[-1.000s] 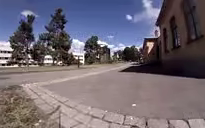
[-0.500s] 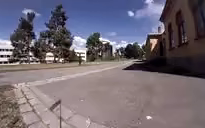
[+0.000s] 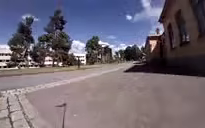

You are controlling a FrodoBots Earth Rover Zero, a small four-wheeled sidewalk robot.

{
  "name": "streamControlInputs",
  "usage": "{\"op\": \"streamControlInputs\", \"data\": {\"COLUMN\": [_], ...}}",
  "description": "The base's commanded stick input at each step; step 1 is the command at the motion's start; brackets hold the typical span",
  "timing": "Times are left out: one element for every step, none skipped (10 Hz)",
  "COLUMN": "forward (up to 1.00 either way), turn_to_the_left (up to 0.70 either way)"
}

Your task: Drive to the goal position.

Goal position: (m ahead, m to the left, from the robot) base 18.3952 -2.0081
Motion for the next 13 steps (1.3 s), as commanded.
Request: {"op": "streamControlInputs", "data": {"forward": [0.85,0.85,0.85,0.85,0.85,0.85,0.85,0.85,0.85,0.85,0.85,0.85,0.85], "turn_to_the_left": [-0.34,-0.34,-0.34,-0.34,-0.34,-0.34,-0.34,-0.34,0.00,0.00,0.00,0.00,0.00]}}
